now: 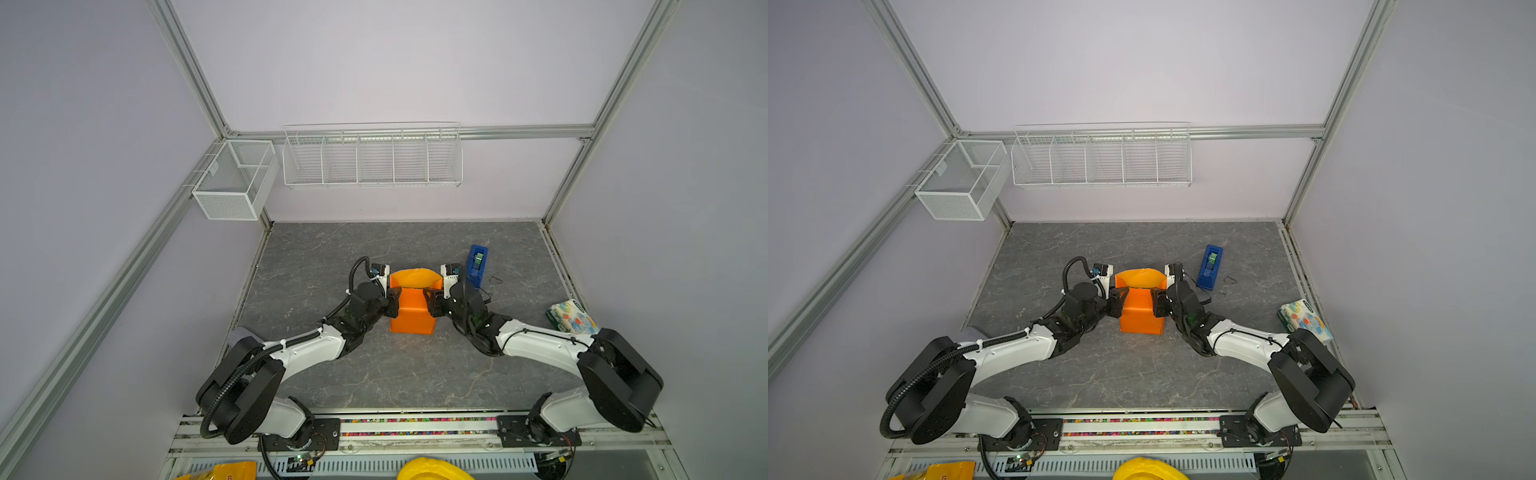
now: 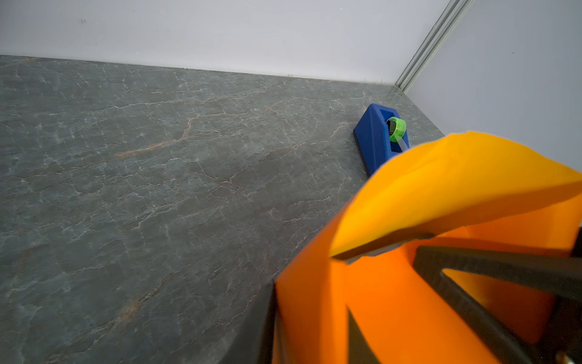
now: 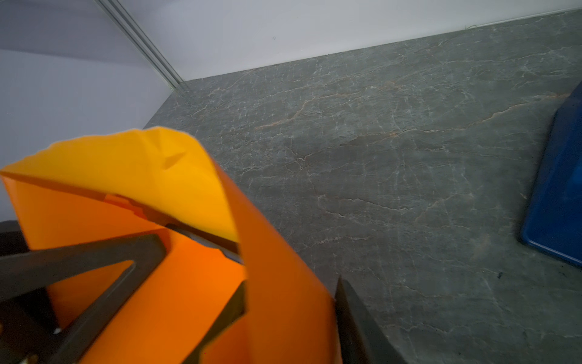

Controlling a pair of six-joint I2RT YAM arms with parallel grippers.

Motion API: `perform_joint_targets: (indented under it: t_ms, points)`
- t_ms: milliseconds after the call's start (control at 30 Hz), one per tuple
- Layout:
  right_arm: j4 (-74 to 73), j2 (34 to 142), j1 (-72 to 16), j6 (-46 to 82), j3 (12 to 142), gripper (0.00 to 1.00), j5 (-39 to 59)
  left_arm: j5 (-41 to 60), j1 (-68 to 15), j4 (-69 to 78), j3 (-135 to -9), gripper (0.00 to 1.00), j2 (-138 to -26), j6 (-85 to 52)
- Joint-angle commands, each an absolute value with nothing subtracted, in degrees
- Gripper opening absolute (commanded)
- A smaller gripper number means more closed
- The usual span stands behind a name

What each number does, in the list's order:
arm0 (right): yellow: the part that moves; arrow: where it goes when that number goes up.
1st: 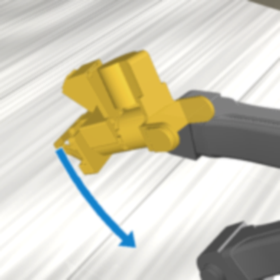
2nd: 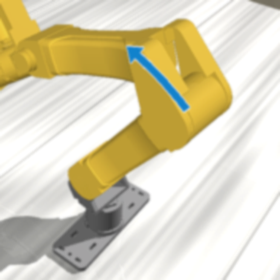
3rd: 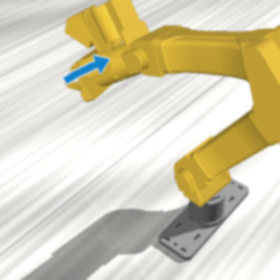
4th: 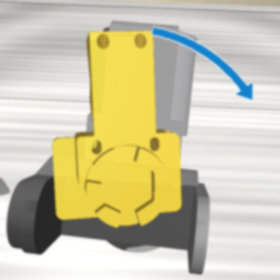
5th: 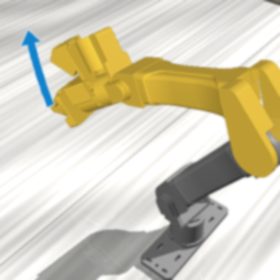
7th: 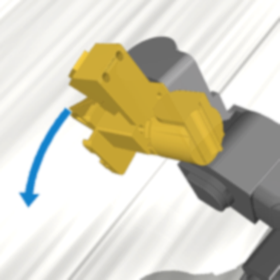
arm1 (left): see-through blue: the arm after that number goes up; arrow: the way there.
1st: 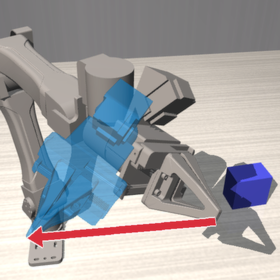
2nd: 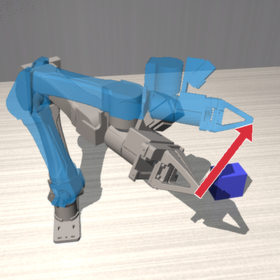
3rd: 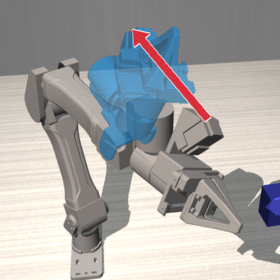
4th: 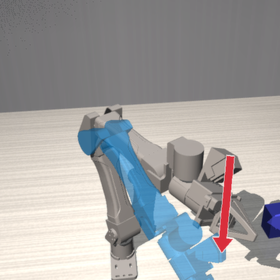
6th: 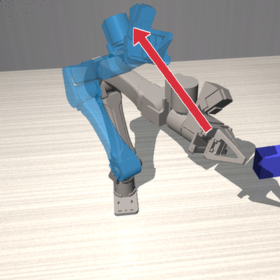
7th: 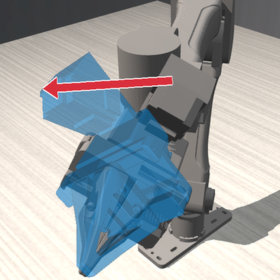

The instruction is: Wrap the gift box in paper

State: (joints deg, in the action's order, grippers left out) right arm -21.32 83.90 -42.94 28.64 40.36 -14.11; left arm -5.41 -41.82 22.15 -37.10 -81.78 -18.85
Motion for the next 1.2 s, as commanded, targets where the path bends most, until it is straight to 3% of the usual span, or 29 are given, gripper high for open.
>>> perform_joint_targets:
  t_ms: [0, 233, 467, 767, 1167]
  points:
    - [-13.23, 84.59, -43.57, 27.77, 41.17, 0.42, -15.87, -8.50, -42.57, 18.29, -37.79, 0.24, -83.15, -18.37]
    - [-9.13, 85.17, -45.46, 28.77, 43.38, 0.31, -19.03, -9.93, -43.76, 17.07, -39.08, 0.18, -83.84, -18.68]
    - [-7.04, 86.26, -46.75, 29.53, 45.32, 0.08, -21.04, -11.56, -44.47, 15.83, -39.53, 0.12, -83.49, -19.07]
    - [-5.78, 87.46, -46.70, 25.35, 50.01, 0.06, -24.17, -15.83, -44.56, 13.92, -42.29, 0.04, -82.60, -17.92]
    - [-5.07, 93.26, -43.14, 17.75, 59.92, 0.06, -24.08, -19.21, -44.56, 14.95, -47.61, 0.01, -87.06, -16.73]
